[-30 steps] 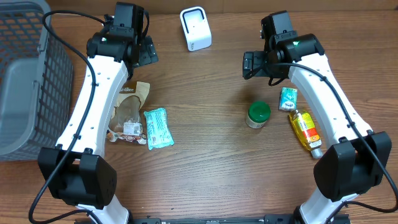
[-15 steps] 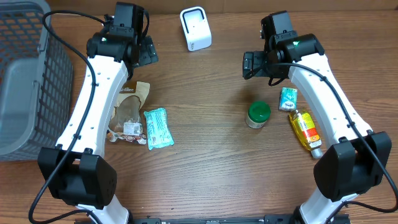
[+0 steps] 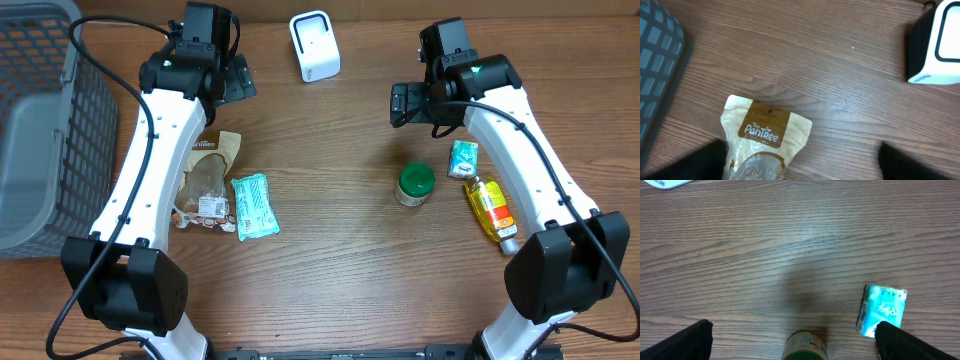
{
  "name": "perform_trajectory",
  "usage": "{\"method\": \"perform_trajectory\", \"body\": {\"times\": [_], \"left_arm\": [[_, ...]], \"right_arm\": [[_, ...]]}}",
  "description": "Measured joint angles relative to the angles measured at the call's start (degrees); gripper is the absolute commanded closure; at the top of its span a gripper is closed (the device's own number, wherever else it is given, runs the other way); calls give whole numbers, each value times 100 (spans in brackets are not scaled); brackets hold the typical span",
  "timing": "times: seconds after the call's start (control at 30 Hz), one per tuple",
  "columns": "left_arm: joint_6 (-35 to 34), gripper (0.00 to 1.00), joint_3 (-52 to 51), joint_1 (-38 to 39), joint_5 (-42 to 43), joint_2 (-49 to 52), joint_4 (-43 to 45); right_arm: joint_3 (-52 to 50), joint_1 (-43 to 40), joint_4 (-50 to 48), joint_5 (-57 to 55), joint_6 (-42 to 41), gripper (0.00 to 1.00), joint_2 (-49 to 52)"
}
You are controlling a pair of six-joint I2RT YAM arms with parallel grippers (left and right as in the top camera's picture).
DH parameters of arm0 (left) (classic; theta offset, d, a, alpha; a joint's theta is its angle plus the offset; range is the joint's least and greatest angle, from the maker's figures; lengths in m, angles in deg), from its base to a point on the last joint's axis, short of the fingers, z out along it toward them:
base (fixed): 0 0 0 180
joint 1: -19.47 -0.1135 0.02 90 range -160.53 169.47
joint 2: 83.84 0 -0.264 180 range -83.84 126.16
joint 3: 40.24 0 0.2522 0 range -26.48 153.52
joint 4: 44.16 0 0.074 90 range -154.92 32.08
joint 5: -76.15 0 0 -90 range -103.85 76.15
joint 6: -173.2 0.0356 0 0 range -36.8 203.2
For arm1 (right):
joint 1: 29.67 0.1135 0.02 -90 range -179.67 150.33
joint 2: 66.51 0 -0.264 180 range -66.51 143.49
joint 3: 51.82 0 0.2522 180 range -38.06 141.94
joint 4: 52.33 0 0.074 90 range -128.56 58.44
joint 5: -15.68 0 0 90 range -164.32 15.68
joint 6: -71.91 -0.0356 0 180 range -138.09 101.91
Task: Scan the item barcode
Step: 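Move the left gripper down onto the teal wipes pack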
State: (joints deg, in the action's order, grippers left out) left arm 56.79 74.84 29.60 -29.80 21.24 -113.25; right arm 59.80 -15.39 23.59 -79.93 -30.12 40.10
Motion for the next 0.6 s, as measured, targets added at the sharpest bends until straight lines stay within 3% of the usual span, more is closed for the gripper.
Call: {"method": "perform_trajectory", "body": {"times": [0.07,0.2,0.3,0.6], "left_arm": [[61,66,0,0,79,0,-140],[118,74,-2,0,498,0,-728],[140,96,-203,0,951,-9,-1193],[153,96,-1698,153,1456,-9,-1329]], "right_arm": [[0,-2,0,0,0,0,0],[0,0,-2,0,2,0,0],[0,0,-2,-2,0,0,0],[0,-2,-2,-39,0,0,0]]}}
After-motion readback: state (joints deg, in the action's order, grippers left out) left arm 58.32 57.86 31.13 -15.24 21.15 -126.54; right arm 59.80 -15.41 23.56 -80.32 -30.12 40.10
